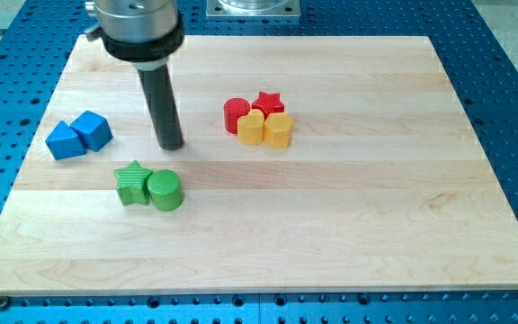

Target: Push the green blocks to the right side

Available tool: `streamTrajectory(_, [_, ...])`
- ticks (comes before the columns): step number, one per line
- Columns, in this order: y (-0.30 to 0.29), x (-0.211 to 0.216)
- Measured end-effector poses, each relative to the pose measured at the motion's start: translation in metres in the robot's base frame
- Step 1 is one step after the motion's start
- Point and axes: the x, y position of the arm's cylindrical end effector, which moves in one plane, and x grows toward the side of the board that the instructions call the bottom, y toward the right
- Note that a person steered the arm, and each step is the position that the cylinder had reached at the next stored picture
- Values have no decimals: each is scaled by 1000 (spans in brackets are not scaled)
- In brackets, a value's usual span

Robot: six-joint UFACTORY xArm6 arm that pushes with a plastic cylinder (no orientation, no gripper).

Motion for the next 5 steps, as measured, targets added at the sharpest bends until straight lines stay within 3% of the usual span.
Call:
streamTrajectory(2, [-3, 19])
streamTrajectory(3, [-17, -32])
streamTrajectory(4, [-57, 12])
streamTrajectory(5, [-59, 59])
